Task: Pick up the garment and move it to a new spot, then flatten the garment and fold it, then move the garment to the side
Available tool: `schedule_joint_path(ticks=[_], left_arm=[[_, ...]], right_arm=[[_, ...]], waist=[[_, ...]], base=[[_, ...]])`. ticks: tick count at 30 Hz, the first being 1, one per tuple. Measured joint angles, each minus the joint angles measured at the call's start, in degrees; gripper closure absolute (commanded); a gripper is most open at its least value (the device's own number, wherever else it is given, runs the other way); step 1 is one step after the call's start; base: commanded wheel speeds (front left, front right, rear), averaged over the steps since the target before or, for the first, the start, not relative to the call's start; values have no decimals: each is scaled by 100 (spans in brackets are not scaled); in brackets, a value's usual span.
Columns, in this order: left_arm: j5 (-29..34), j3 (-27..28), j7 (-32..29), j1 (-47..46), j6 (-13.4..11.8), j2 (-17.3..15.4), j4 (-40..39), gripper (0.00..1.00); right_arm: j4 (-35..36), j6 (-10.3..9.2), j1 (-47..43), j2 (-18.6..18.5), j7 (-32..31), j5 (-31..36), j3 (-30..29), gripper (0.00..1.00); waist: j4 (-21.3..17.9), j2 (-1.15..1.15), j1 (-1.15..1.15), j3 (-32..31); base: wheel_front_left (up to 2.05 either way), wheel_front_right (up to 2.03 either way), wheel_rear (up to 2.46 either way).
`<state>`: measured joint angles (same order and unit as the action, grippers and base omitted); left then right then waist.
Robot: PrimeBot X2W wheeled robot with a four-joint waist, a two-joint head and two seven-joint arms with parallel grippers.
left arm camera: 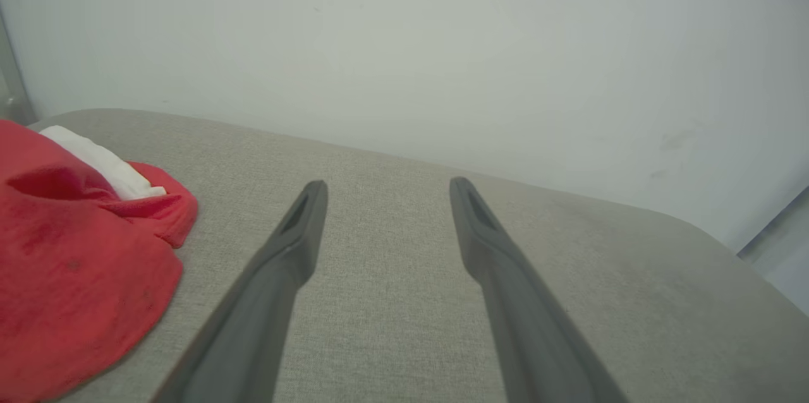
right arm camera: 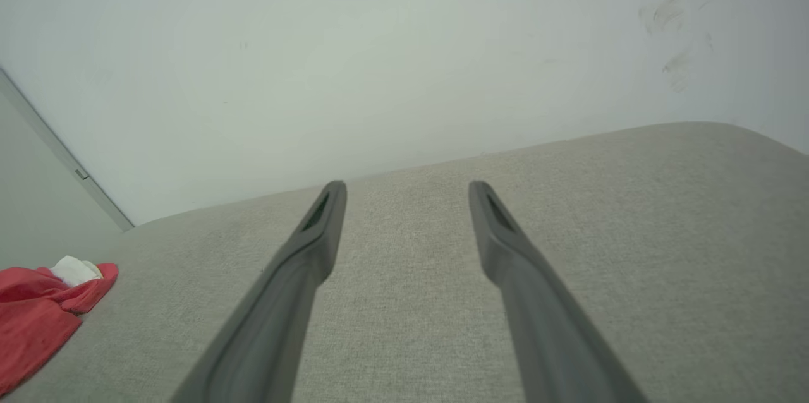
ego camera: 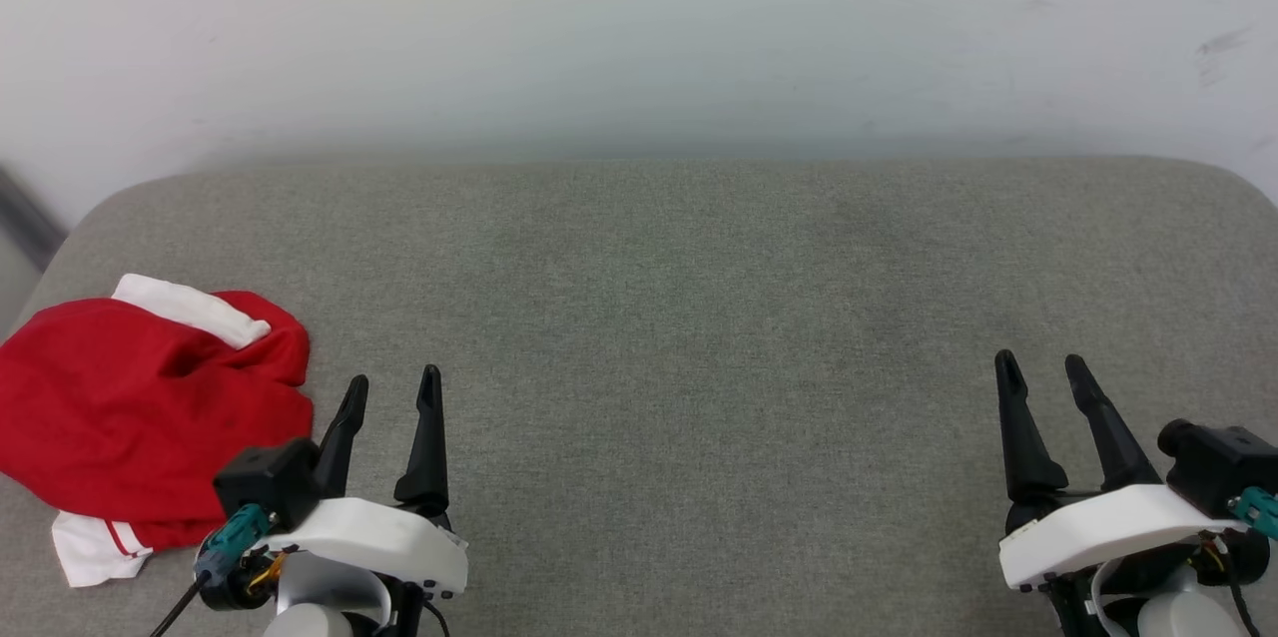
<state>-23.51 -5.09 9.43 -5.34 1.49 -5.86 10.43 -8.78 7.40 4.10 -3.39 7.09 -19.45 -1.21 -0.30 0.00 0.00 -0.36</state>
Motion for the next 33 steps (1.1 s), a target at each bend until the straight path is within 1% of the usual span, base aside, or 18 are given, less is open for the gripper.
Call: schedule_joint_path(ticks=[17,33], left_arm=[[828,-211,221,-80,-146,-81,101,0],[1381,-238,396,-114,-165,-59,198,0]], right_arm=[[60,0,-4,26,-64,757,-26,0],[112,1,-53,36,-2,1206,-18,0]], waist=[[-23,0,0,-1],[-30,0,0,16]], base=[[0,0,0],[0,0,0]])
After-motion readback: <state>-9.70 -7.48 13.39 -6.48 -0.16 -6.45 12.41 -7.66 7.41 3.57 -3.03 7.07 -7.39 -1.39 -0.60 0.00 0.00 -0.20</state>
